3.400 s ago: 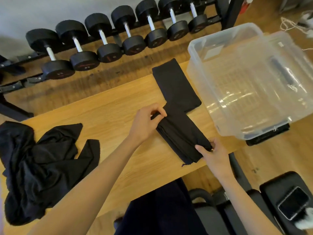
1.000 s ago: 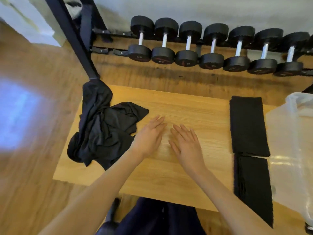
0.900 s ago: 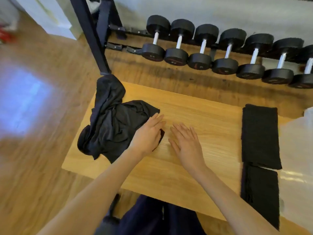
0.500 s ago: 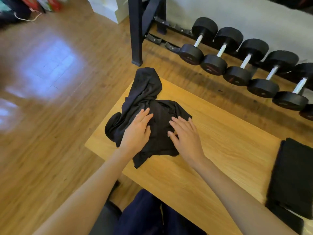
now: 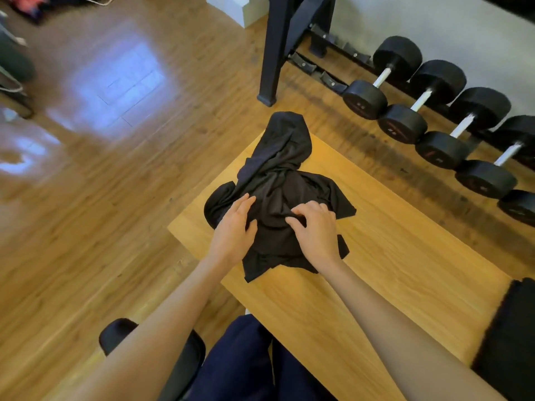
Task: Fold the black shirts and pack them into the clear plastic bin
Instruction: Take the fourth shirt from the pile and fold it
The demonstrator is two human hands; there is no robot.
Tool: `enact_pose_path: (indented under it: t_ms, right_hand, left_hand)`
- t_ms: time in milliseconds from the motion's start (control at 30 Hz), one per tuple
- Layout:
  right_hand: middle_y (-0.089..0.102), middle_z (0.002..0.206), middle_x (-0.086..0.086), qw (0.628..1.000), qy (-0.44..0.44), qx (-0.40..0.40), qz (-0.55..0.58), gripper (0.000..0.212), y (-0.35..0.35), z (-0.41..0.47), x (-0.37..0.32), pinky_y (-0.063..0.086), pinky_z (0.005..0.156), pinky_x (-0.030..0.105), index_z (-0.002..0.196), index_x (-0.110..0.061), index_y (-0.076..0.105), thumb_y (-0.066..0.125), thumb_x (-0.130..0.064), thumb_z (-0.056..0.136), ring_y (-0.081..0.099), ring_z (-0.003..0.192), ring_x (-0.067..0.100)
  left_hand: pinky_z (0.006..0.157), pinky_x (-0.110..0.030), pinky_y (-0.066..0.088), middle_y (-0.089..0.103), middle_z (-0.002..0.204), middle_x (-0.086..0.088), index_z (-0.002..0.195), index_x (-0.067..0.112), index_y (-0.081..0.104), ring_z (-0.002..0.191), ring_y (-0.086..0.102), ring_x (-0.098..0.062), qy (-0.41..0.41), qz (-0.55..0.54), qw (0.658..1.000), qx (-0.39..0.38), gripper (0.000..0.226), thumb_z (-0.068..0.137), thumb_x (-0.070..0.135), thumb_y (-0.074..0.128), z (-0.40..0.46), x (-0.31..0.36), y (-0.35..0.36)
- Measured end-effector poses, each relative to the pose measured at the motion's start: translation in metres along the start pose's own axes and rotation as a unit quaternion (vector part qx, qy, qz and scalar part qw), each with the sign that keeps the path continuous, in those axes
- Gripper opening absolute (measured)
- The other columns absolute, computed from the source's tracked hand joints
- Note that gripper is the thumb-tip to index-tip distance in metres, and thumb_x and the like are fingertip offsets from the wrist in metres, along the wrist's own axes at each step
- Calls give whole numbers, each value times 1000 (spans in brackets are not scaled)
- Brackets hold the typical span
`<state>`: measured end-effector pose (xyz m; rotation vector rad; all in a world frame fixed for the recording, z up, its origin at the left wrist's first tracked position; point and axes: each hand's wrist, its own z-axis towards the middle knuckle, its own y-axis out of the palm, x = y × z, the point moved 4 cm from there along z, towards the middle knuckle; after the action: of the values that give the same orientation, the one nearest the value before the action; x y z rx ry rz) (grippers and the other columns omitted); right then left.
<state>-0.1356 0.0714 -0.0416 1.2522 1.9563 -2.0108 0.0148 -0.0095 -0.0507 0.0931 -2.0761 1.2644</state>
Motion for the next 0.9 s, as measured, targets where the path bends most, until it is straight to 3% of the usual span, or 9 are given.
enact_pose_path:
  t_ms: [67, 133, 200, 333, 500, 600, 667, 800, 900]
  right_hand:
    - [63, 84, -7, 995, 36, -6, 96, 13, -9, -1, 4, 34, 78, 24, 95, -17, 66, 58, -26, 96, 55, 80, 9]
    - [64, 76, -2, 981, 83, -2, 175, 16, -19, -1, 9, 39, 64, 28, 91, -13, 63, 54, -25, 98, 58, 70, 12]
    - [64, 79, 2, 974, 116, 1, 194, 20, -28, 0, 13, 42, 65, 30, 92, -11, 63, 50, -24, 100, 57, 71, 13]
    - [61, 83, -3, 962, 161, 15, 222, 21, -40, 1, 26, 39, 65, 16, 94, -12, 63, 46, -22, 102, 54, 75, 4]
    - [51, 71, -3, 926, 235, 57, 291, 27, -51, 0, 45, 36, 59, 22, 83, -7, 59, 46, -22, 101, 45, 65, 9]
    - [51, 78, 13, 895, 293, 60, 331, 36, -53, 0, 58, 37, 66, 30, 92, 8, 58, 46, -25, 101, 44, 72, 18]
    - [59, 93, 29, 872, 329, 53, 358, 37, -53, -2, 65, 42, 73, 32, 99, 11, 58, 47, -25, 100, 50, 78, 22]
    - [65, 110, 19, 850, 347, 17, 397, 26, -56, -5, 67, 51, 94, 43, 94, -2, 65, 48, -21, 101, 63, 102, 31]
    - [64, 114, 21, 844, 337, 1, 417, 29, -58, -6, 64, 50, 95, 45, 103, 5, 61, 48, -20, 101, 61, 107, 35]
  left_hand:
    - [113, -31, 28, 30, 157, 1, 151, 17, 32, 143, 30, -17, -12, -8, 1000, 10, 55, 100, 22, 51, -1, -2, 1]
    - [114, -33, 30, 33, 155, 0, 150, 16, 32, 142, 32, -17, -25, -18, 999, 21, 56, 99, 24, 52, -2, -2, 1]
    - [112, -33, 33, 37, 152, -1, 149, 15, 35, 140, 36, -18, -31, -31, 999, 26, 55, 99, 25, 53, -2, -1, 3]
    - [104, -30, 40, 50, 140, 2, 136, 16, 53, 128, 49, -17, -23, -15, 999, 40, 39, 98, 22, 55, -5, 3, 4]
    - [89, -27, 48, 53, 126, 5, 124, 20, 60, 110, 57, -13, -30, -22, 996, 77, 31, 92, 18, 63, -15, 6, 7]
    - [81, -23, 49, 56, 106, 7, 109, 21, 60, 95, 57, -6, -30, -74, 991, 111, 18, 91, 20, 65, -23, 12, 9]
    - [75, -23, 52, 63, 91, 10, 99, 23, 62, 83, 60, -3, -38, -123, 989, 73, 5, 94, 23, 60, -31, 21, 17]
    - [84, -25, 54, 71, 97, 4, 108, 16, 66, 90, 67, -6, -98, -194, 976, -33, 24, 102, 29, 47, -48, 37, 47]
    - [96, -31, 51, 66, 120, -6, 126, 8, 57, 105, 65, -15, -219, -346, 905, -115, 46, 97, 44, 51, -55, 44, 69]
